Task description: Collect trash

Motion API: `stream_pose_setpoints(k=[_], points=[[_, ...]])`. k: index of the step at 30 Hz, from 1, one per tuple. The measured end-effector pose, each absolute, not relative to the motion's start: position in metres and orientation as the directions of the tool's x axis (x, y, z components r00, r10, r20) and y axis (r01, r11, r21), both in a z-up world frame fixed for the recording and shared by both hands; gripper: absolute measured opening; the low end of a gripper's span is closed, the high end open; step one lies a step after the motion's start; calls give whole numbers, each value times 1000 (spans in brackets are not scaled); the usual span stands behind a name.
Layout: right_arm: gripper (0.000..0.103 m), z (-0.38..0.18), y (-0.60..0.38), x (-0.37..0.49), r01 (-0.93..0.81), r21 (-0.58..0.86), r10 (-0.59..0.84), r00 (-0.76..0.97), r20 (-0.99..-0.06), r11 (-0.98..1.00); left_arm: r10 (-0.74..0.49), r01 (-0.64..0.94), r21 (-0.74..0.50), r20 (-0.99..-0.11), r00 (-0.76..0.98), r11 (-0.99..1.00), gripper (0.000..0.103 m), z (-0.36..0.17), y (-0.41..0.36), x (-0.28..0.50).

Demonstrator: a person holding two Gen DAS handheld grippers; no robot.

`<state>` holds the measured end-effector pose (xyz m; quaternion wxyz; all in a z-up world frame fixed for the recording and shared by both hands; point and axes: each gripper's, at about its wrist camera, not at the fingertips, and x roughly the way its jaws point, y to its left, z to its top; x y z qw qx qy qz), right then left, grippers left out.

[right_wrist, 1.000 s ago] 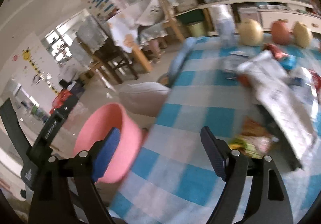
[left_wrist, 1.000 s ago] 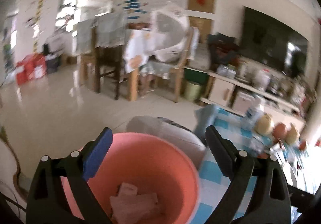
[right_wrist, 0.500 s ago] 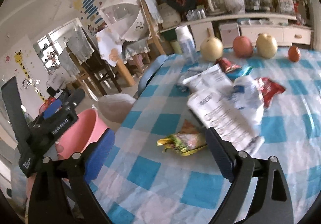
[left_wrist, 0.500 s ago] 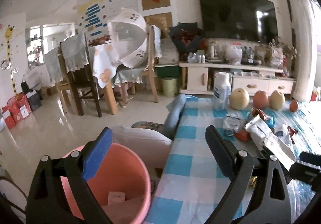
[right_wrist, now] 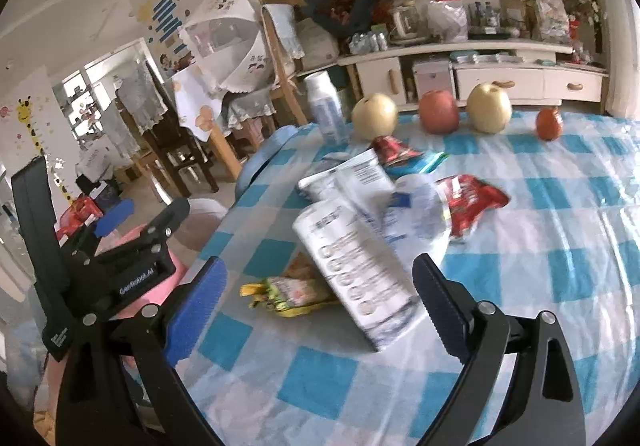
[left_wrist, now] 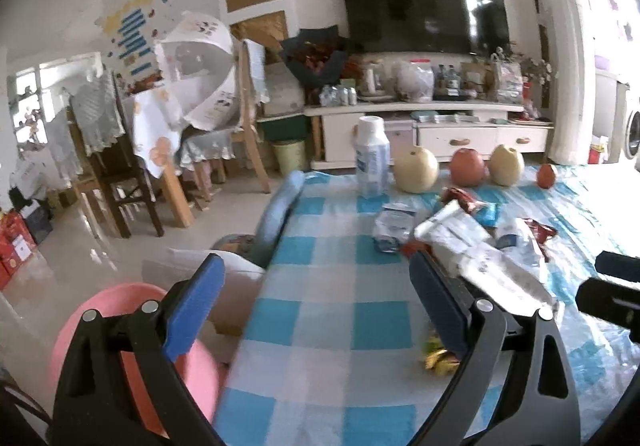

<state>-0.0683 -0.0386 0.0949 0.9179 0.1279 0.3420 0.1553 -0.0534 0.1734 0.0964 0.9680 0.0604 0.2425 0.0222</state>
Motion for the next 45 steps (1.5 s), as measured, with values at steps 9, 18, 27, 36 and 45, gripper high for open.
stream_pose_setpoints(k=[9, 18, 27, 36, 45], points=[[93, 97, -79, -64, -144, 344, 332, 736, -590, 928, -30, 64, 45, -531, 847, 997, 94, 87, 147, -45], [93, 90, -119, -46, -71, 317, 265, 732, -628, 946, -157, 145, -67, -589, 793, 987, 93, 74, 116, -36], [93, 64, -147, -18, -39, 334, 275, 660, -699, 942, -241, 171, -170, -670, 702, 971, 93, 49, 73, -19], [93, 42, -164, 10, 4, 379, 297, 614, -731, 925, -195, 113, -160, -727, 658, 981, 90, 31, 51, -1], [93, 22, -168, 40, 46, 391, 290, 594, -750, 919, -169, 81, -154, -741, 650, 985, 79, 25, 47, 8]])
